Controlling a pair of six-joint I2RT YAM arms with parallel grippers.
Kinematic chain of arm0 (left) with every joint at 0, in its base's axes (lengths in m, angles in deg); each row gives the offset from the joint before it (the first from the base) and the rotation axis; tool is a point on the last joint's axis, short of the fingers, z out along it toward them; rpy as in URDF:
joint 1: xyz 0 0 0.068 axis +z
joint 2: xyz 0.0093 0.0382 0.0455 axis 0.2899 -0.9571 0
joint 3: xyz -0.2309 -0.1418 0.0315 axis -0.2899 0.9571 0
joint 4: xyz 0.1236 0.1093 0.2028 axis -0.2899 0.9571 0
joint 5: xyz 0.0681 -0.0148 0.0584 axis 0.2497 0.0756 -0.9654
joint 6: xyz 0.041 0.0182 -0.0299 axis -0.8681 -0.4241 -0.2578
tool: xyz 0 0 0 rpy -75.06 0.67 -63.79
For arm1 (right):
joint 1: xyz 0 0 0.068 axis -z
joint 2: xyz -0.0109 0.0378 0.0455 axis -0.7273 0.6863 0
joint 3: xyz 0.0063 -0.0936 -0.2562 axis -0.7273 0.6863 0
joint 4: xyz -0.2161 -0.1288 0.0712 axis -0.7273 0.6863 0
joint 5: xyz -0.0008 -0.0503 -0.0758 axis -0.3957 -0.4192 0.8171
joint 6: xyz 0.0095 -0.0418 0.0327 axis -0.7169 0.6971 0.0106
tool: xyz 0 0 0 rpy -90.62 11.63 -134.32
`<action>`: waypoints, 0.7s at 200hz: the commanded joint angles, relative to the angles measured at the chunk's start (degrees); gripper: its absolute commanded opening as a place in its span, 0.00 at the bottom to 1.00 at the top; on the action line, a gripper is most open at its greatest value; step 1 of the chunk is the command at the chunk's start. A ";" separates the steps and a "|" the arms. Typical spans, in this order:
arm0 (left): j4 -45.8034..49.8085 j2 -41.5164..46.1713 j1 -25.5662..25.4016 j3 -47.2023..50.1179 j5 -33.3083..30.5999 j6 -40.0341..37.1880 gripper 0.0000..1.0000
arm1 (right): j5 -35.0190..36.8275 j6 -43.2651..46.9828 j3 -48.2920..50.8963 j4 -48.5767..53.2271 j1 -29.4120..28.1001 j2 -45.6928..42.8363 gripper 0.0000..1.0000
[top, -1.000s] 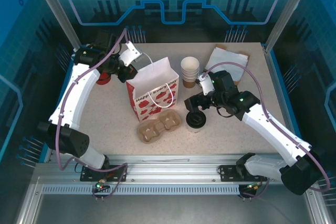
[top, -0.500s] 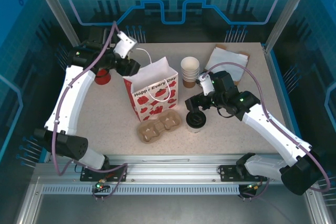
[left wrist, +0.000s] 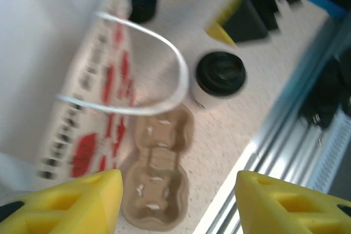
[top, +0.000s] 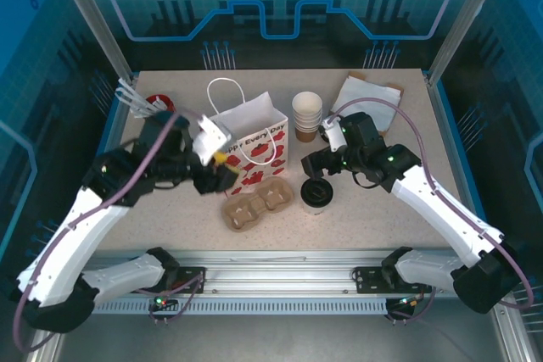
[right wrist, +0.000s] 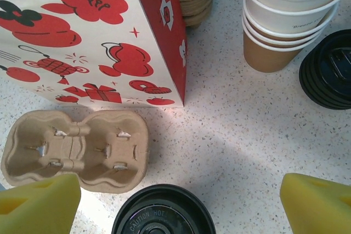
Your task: Pack the takeout coffee
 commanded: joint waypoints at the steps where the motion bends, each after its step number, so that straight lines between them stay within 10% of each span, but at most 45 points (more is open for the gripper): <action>1: -2.01 2.36 -5.10 8.25 0.98 -6.44 0.56 | 0.72 0.75 -2.27 0.90 0.10 0.74 0.95; 140: -30.02 -15.28 -9.88 32.83 -6.01 -16.00 0.49 | 0.34 0.14 -0.07 -1.09 0.37 1.07 0.95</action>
